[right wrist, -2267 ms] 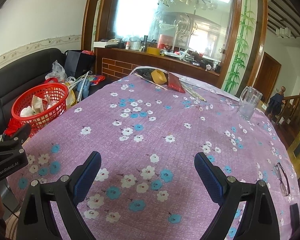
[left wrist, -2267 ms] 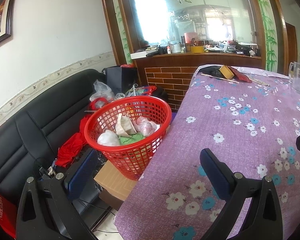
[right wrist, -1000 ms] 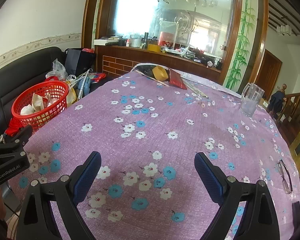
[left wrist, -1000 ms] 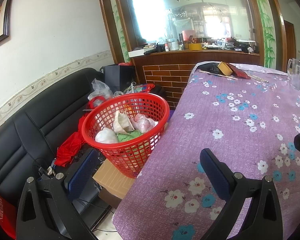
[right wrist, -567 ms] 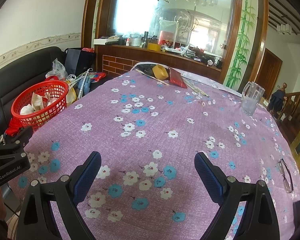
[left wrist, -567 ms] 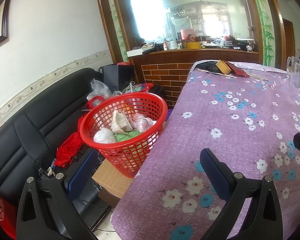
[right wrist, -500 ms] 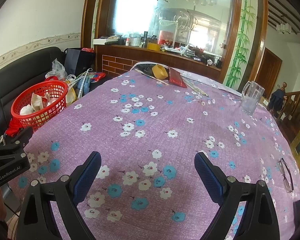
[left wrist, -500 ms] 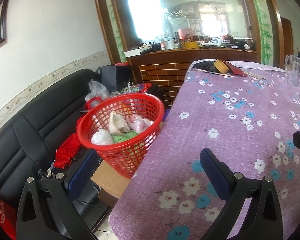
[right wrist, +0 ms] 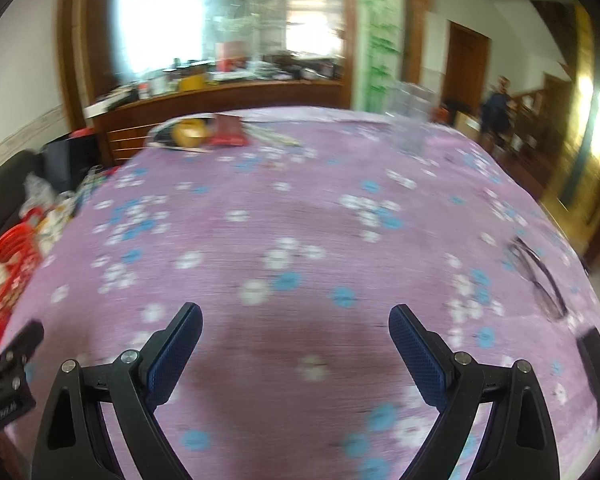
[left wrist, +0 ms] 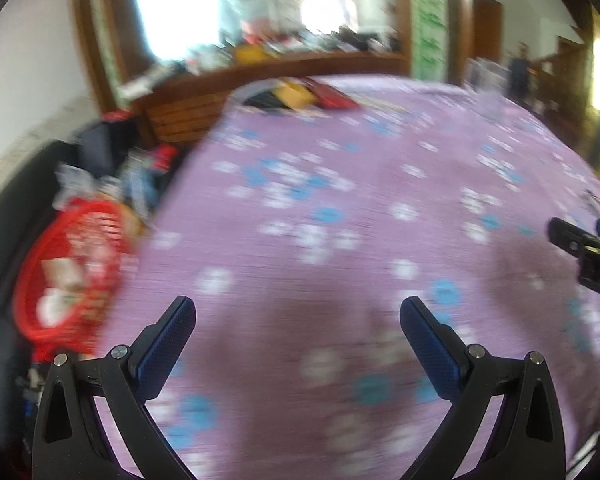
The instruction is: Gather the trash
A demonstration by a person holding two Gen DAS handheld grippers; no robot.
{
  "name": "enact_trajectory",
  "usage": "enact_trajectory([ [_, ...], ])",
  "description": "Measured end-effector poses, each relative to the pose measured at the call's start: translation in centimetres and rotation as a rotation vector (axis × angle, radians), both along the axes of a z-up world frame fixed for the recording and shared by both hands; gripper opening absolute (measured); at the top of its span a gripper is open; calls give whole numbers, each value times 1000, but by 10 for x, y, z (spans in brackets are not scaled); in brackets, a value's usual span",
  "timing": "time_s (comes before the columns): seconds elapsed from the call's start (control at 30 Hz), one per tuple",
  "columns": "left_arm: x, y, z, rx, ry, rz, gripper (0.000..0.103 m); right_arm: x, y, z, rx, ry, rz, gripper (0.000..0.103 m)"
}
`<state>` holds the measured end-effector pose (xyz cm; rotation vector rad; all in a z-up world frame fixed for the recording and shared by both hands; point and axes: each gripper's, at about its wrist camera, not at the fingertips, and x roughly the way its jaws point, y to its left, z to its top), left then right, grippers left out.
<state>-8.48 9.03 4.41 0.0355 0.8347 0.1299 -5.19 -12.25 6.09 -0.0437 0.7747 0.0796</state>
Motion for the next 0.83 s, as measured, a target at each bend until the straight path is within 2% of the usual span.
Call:
enact_trajectory([
  [0.1,26,-30,-12,-38,71,-59,102,16,-29,-8,-7,45,-76,99],
  [0.23,47,-59,-24,-61,131,-87,101,35,-61,-26,-2,119,-140,99],
  [0.5,76,-86,-42,-64,214,-136,102,52,-81,-47,27,185,-162,99],
  [0.73,86,-84,-44,-93,173,-106,103,59,-83,-54,53,224,-150,102],
  [0.83,89,-84,-45,-95,174,-102,103,61,-78,-56,18,238,-152,103],
])
